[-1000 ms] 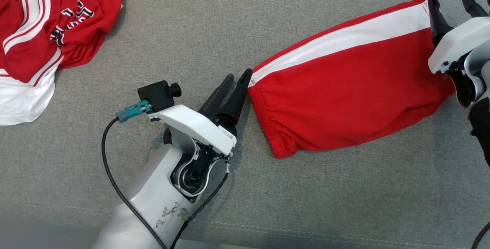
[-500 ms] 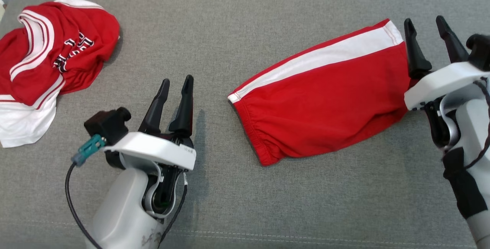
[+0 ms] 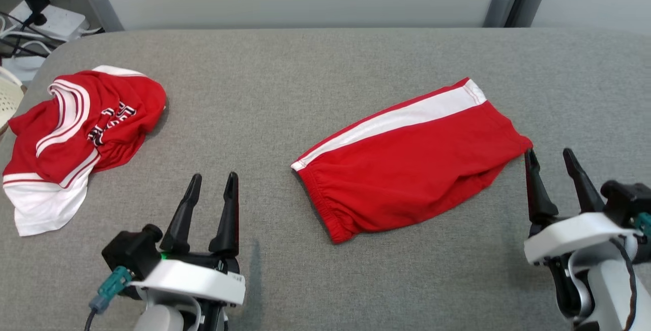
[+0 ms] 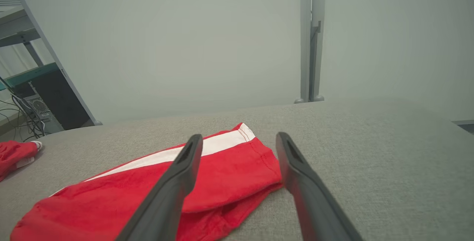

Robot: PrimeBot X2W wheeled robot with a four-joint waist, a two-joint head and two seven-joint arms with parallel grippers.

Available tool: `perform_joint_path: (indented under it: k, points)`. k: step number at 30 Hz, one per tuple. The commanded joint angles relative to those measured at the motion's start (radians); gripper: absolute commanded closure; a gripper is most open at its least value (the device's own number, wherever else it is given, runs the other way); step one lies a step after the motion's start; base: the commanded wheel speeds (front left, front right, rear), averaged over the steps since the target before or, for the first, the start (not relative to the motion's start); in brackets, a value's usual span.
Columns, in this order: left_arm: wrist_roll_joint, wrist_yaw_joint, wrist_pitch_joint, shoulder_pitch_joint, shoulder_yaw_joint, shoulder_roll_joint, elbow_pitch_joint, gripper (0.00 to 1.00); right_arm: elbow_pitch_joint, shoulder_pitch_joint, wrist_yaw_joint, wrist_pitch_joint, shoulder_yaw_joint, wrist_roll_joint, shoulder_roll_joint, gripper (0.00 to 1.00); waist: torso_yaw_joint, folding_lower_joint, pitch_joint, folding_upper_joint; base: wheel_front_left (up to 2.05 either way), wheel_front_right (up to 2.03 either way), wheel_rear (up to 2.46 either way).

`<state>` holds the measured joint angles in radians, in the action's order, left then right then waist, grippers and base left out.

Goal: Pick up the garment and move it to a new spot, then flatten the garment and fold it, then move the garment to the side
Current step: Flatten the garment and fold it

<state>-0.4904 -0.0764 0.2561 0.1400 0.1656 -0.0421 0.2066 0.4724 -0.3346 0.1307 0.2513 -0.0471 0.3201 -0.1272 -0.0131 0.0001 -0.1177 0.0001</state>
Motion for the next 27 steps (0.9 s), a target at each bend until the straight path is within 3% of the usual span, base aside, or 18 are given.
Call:
perform_joint_path:
  k: [1, 10, 18, 23, 27]
  points:
    - [0.019, 0.013, 0.006, 0.0, -0.034, -0.008, -0.036, 0.0, -0.03, 0.013, 0.0, 0.01, -0.015, -0.001, 0.0, 0.0, 0.017, -0.0001, 0.028, -0.0001, 0.0, 0.0, 0.0]
    - [0.201, 0.055, 0.006, -0.109, -0.042, -0.008, -0.129, 0.0, -0.103, 0.131, 0.0, 0.01, 0.003, 0.024, 0.014, 0.0, 0.034, -0.0001, 0.061, -0.0001, 0.0, 0.0, 0.0]
    - [0.229, 0.084, 0.006, -0.172, -0.03, -0.008, -0.166, 0.0, -0.166, 0.219, 0.0, 0.01, 0.013, 0.037, 0.033, 0.0, 0.037, -0.0001, 0.062, -0.0001, 0.0, 0.0, 0.0]
    - [0.24, 0.084, 0.006, -0.171, -0.015, -0.008, -0.167, 0.0, -0.134, 0.207, 0.0, 0.01, 0.027, 0.089, 0.047, 0.0, 0.031, -0.0001, 0.045, -0.0001, 0.0, 0.0, 0.0]
    - [0.243, 0.082, 0.006, -0.153, -0.001, -0.008, -0.174, 0.0, -0.026, 0.13, 0.0, 0.01, 0.046, 0.18, 0.054, 0.0, 0.015, -0.0001, 0.019, -0.0001, 0.0, 0.0, 0.0]
